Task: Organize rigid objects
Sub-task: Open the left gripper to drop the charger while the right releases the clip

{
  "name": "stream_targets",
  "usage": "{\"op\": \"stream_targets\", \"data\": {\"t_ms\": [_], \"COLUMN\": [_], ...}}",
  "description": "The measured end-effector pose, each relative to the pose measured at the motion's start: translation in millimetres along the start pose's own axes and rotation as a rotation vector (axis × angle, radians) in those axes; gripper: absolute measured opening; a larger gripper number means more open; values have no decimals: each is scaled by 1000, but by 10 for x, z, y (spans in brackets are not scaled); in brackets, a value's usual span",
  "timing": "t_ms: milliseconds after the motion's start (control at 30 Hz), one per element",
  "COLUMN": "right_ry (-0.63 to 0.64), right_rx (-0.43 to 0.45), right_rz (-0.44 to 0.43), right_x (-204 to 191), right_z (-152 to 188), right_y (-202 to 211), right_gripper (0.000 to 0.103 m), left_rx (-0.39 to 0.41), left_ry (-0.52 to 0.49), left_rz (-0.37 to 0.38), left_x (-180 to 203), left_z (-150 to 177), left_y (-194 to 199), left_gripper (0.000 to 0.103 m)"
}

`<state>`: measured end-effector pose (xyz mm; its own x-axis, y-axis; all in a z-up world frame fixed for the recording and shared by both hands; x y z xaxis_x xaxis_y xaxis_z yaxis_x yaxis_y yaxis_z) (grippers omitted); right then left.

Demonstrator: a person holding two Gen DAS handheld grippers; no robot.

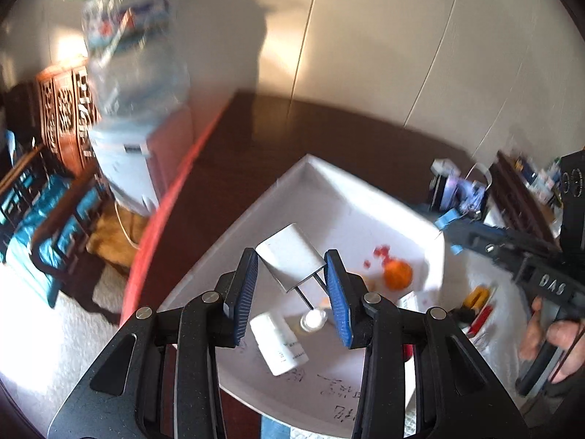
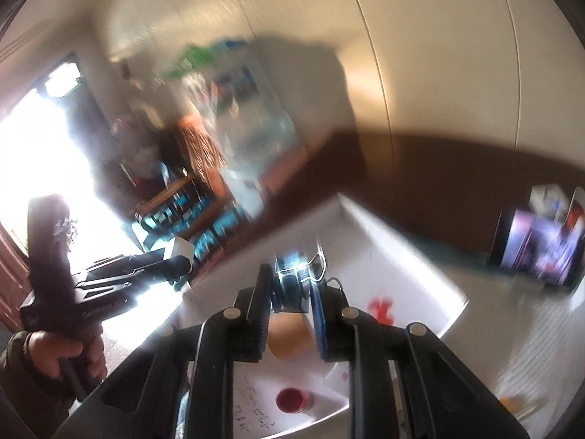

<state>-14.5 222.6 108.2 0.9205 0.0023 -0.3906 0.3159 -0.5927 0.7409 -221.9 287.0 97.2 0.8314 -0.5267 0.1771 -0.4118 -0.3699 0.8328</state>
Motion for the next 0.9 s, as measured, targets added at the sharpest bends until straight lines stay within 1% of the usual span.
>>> {"op": "stream_targets", "data": {"t_ms": [33,133,267,300,367,400,433,467,533,567,600,633,733,900], "right_ry": [-19,-28,-22,-19,-25,-32,-38,-41,-42,-44,-46,-49,-60,-100], "right_rx": [-24,-51,-67,-75,-92,-96,-97,-98,-101,-101,-97,-92,-84,-61], "right_rz": [4,14,16,20,33,33,27,20,9,6,6,7,13,23], "right_x": [39,62,52,62,87,105,121,128,118,118,117,115,97,110], "right_z": [34,65,84,90,103,114,123,132,141,143,147,155,157,165], "right_y": [-111,-255,-327,-351,-393,-399,-395,-394,-378,-371,-350,-326,-297,-153], "right_gripper": [19,19,20,23,54,86,99,101,103,103,103,103,103,103], "left_rx": [-23,-75,-106,-112,-123,-129,-136,-144,-142,-133,-118,-94,-43,15], "left_ry": [8,32,36,40,55,61,65,70,87,92,92,87,69,73], "left_rz": [-1,5,-3,-3,-7,-10,-15,-18,-12,-11,-11,-12,-13,33], "left_x": [6,16,44,43,30,23,17,5,-7,-14,-11,3,38,97], "left_z": [18,44,51,55,51,47,49,50,55,54,55,52,43,59], "left_y": [-102,-316,-447,-473,-509,-529,-547,-564,-572,-564,-541,-500,-372,-123], "left_gripper": [37,37,37,37,37,37,37,39,61,87,100,103,103,103]}}
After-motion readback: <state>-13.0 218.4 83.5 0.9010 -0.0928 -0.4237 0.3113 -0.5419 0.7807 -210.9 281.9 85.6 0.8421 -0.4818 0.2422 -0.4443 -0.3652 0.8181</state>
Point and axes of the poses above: each gripper's, at about its wrist camera, not at the fingertips, and y roughly against the way its jaws point, x to its right, z to its underside, the point moved 3 cm from there along -y, roughly the way its jaws point, and after that the axes turned 8 degrees about -x, right-handed, at the moved point
